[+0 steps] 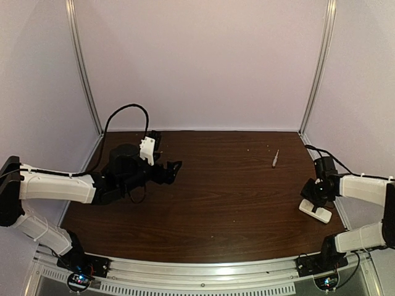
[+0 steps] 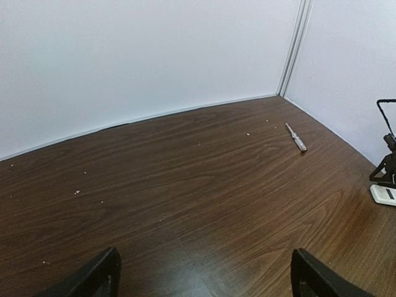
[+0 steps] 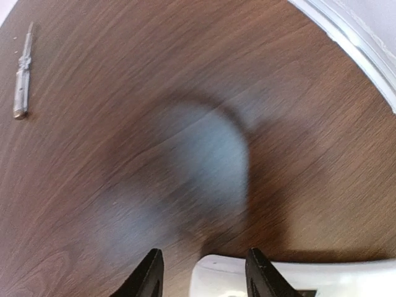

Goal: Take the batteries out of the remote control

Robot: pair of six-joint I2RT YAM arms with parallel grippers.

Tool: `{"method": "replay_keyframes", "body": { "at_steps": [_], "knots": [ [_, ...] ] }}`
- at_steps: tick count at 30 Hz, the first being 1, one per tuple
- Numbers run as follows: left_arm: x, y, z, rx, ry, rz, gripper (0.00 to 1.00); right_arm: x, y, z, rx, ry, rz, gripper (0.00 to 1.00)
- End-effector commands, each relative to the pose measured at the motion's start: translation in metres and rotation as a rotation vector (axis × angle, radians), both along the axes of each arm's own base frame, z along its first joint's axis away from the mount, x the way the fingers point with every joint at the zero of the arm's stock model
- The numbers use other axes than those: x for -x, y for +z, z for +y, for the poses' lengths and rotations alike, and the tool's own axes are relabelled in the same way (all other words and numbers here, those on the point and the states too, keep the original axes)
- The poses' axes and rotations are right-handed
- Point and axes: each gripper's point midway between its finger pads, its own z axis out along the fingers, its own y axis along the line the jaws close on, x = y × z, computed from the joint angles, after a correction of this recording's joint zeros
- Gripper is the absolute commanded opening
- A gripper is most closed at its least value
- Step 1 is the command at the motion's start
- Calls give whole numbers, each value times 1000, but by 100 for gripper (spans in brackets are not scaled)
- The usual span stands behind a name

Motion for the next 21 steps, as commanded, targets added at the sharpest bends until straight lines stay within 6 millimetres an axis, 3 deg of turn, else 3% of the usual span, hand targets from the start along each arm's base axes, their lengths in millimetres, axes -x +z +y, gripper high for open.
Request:
{"method": "replay_keyframes", "body": {
  "at_steps": [1,5,8,10,15,18,21],
  "knots": [
    [-2,9,-7,7,-18,-20,97,45,-21,47,-130,51,119,46],
    [-2,9,-9,8,-24,-18,97,61,-32,87,-159,114,169,44],
    [-2,10,-9,10,-26,-20,97,53,-16,96,-87,144,186,42],
    [-1,11,-8,10,-26,-23,97,44,2,86,10,131,180,46],
    [-3,10,-7,2,-15,-26,98,21,49,65,169,120,127,68],
    [-3,10,-7,0,-16,-25,97,18,62,42,265,90,150,98],
    [-2,11,-6,3,-16,-27,97,23,62,19,310,43,207,100]
  ]
}}
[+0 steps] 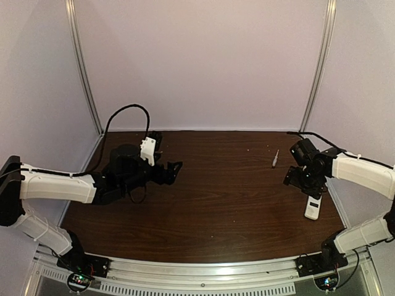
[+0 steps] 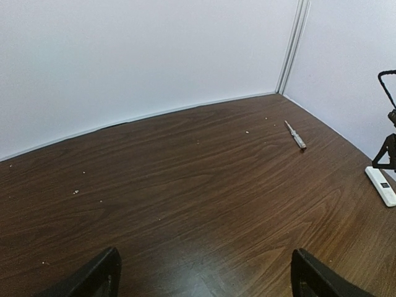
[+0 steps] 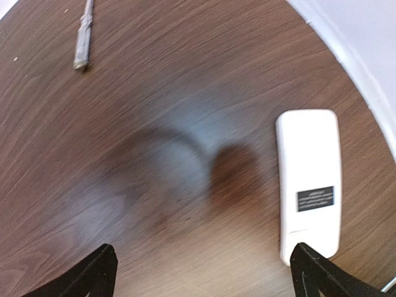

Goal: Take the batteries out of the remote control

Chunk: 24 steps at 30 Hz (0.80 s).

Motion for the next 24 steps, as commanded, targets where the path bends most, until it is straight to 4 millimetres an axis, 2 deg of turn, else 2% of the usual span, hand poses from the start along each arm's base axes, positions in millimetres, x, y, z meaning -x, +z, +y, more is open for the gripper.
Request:
{"method": "replay_keyframes", "body": {
  "at_steps": [1,7,11,15,19,21,24],
  "knots": [
    [-2,13,-5,10,-7,-28,97,22,-4,-51,184,-68,123,100],
    [-2,13,-5,11,-9,-28,97,24,-20,-83,181,-135,152,100],
    [-2,14,-4,13,-8,-30,97,22,-43,-89,147,-129,184,100],
    [-3,13,-5,9,-4,-30,97,20,-56,-98,125,-135,199,100],
    [-4,12,-6,6,-6,-27,97,14,-70,-98,76,-133,188,100],
    [-4,12,-5,5,-4,-27,97,13,-79,-101,41,-141,195,96],
    [-4,12,-5,2,0,-29,97,10,-89,-94,-6,-123,193,91]
  ]
}}
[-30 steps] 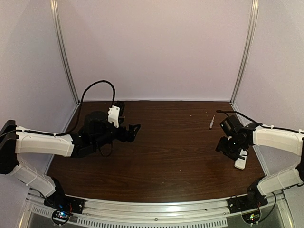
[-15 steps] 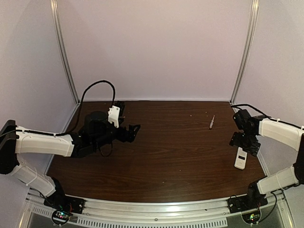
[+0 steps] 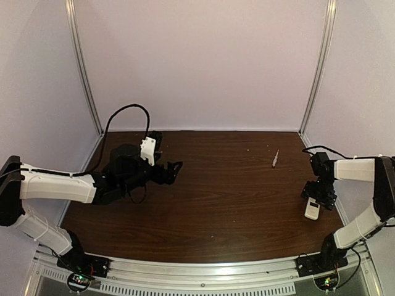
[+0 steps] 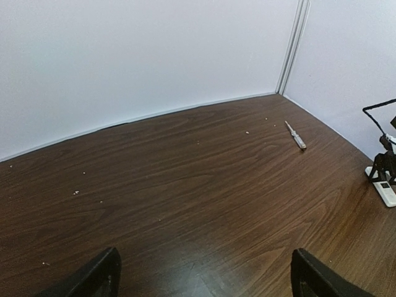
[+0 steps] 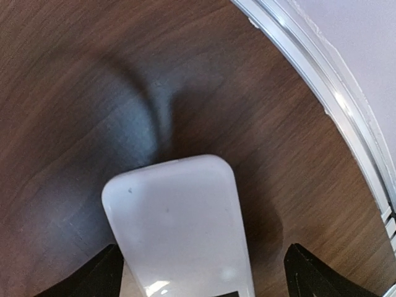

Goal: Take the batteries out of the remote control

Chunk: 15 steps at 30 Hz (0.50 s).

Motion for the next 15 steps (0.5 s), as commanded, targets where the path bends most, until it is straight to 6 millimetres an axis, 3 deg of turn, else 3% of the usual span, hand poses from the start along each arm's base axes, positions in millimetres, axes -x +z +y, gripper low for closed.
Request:
{"method": "replay_keyframes", "body": {
  "at_steps": [1,7,15],
  "knots": [
    [-5,11,-5,3,1,-28,98,-11,-14,8,-72,30,-35,90],
    [-5,11,-5,1,0,-29,97,-8,-17,3,-55,14,-19,77],
    [-5,10,-6,-2,-2,-27,97,4,-16,5,-61,23,-37,36]
  ]
}}
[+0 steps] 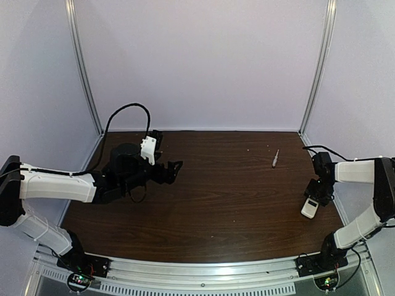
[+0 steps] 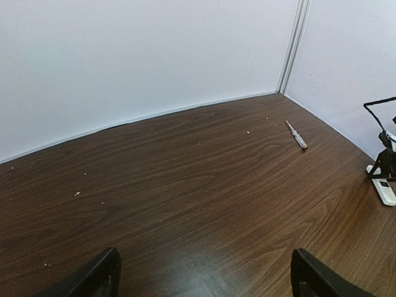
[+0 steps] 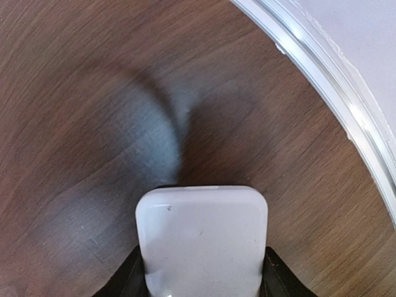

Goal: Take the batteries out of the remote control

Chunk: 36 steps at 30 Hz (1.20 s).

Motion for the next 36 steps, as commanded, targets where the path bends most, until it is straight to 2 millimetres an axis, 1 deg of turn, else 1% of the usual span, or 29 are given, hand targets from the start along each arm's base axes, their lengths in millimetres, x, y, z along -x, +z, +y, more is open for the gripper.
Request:
{"method": "replay_keyframes", "body": {
  "at_steps": [1,3,6,9,12,17,19,24,29,36],
  "knots": [
    [-4,8,-6,5,-3,-24,97,24,-12,6,-35,19,51,31],
    [-5,8,-4,1,3,-26,97,23,-10,13,-70,28,28,26],
    [-5,9,-2,-4,12,-31,97,19,0,23,-103,40,-19,24],
    [-6,9,-1,-10,17,-34,97,14,17,28,-116,41,-83,24],
    [-7,8,-1,-20,24,-35,97,10,36,46,-154,80,-155,24],
    [-9,8,2,-36,39,-38,97,7,66,64,-199,110,-271,22],
    [-9,10,3,-37,42,-41,97,6,75,73,-233,119,-311,20],
    [-8,12,5,-35,46,-46,97,-2,96,103,-336,152,-436,15],
    [-7,11,3,-29,34,-42,97,-9,114,133,-387,192,-499,11],
    [-5,15,10,-20,54,-55,97,-17,142,178,-452,244,-581,0]
  ]
}}
